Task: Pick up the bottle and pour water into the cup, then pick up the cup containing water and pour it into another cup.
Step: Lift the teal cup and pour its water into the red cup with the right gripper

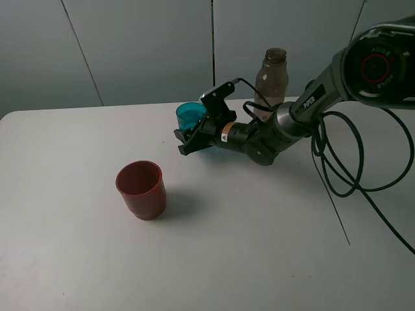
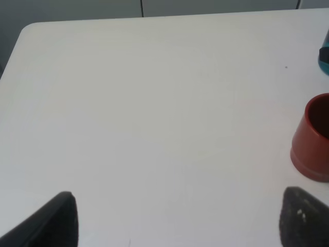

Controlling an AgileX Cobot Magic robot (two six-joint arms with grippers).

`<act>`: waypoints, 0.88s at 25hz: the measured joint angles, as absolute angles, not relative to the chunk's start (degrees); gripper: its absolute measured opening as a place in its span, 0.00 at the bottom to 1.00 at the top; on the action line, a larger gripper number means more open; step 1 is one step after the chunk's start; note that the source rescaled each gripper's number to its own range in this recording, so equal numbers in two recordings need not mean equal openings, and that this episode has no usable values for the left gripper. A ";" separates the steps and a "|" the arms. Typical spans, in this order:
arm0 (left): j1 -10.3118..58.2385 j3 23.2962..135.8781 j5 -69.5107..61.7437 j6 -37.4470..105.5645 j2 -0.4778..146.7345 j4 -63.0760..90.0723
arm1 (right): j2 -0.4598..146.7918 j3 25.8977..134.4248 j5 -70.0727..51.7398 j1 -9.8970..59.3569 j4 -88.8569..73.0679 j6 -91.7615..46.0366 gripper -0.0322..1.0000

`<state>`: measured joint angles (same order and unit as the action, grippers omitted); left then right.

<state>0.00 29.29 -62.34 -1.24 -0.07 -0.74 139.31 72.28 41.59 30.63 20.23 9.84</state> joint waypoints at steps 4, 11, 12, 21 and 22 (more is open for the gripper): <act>0.00 29.29 -62.34 -1.24 -0.07 -0.74 | 138.33 71.65 40.96 30.63 20.85 9.84 0.07; 0.00 29.29 -62.34 -1.24 -0.07 -0.74 | 130.23 65.55 39.66 30.63 23.13 9.95 0.07; 0.00 29.29 -62.34 -1.24 -0.07 -0.74 | 128.86 64.37 39.66 30.63 23.56 9.95 0.07; 0.00 29.29 -62.34 -1.24 -0.07 -0.74 | 113.81 52.36 37.71 30.63 29.36 7.73 0.07; 0.00 29.29 -62.34 -1.24 -0.07 -0.74 | 112.25 51.60 36.79 30.63 31.02 7.51 0.07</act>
